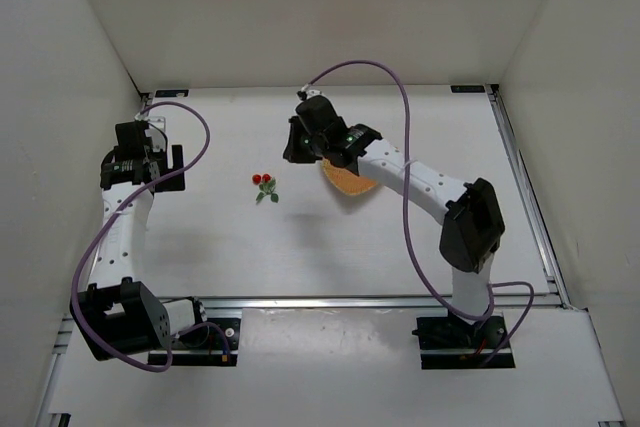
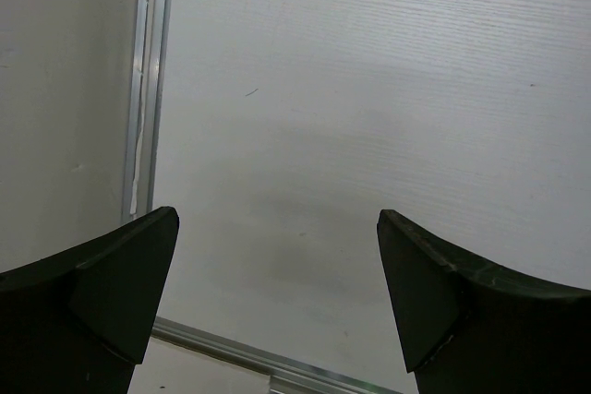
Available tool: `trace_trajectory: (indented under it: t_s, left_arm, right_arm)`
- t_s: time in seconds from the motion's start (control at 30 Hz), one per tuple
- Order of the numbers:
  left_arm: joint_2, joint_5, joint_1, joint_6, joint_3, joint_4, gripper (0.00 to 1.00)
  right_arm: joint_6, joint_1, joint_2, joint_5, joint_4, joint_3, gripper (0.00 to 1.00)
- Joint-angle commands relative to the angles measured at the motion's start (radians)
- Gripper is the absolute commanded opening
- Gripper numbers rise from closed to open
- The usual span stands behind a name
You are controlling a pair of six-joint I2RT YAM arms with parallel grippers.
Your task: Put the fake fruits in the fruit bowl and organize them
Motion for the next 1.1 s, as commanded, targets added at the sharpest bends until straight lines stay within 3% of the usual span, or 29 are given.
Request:
trace_trajectory:
  t_s: [0.0,0.03,0.07,0.2,0.37,0.5,0.7,0.77,0.87,0.9,0.93,1.07]
  left_arm:
    - [-0.034,0.033,-0.002,-0.012,0.043,-0.006,1.00]
    - [-0.034,0.033,-0.002,-0.012,0.043,-0.015,1.00]
    - [-0.034,0.033,-0.002,-0.012,0.043,-0.015,1.00]
    - [-0.024,0.033,-0.002,-0.012,0.043,-0.024,1.00]
    - [-0.024,0.033,-0.002,-0.012,0.023,-0.024,1.00]
    - [-0.005,0.033,-0.002,-0.003,0.023,-0.024,1.00]
    - [0.018,0.024,-0.002,-0.003,0.034,-0.024,1.00]
    - [0.029,0.024,-0.002,-0.012,0.043,-0.024,1.00]
    - [0.038,0.015,-0.002,-0.012,0.043,-0.024,1.00]
    - [0.038,0.015,-0.002,-0.012,0.043,-0.024,1.00]
    - [0.038,0.015,-0.002,-0.012,0.043,-0.024,1.00]
    - [0.038,0.005,-0.002,-0.012,0.034,-0.024,1.00]
  right_arm:
    - [-0.076,-0.015,0.076,-0.006,-0.030,0.063,0.25]
    - [-0.087,-0.015,0.156,-0.021,-0.106,0.117,0.60]
    - [-0.087,-0.003,0.203,-0.009,-0.154,0.250,0.67]
    - [-0.136,0.060,0.387,0.098,-0.257,0.429,0.74]
    - [-0.149,0.119,0.482,0.279,-0.257,0.446,0.78]
    - [-0.158,0.129,0.572,0.316,-0.257,0.496,0.78]
    - [-0.147,0.158,0.648,0.344,-0.288,0.552,0.48]
    - [-0.138,0.159,0.657,0.344,-0.299,0.552,0.43]
    - [-0.138,0.159,0.669,0.333,-0.308,0.552,0.21]
    - [-0.138,0.159,0.679,0.333,-0.308,0.552,0.07]
    - [-0.138,0.159,0.679,0.319,-0.308,0.552,0.00]
    - [-0.158,0.159,0.639,0.255,-0.287,0.552,0.00]
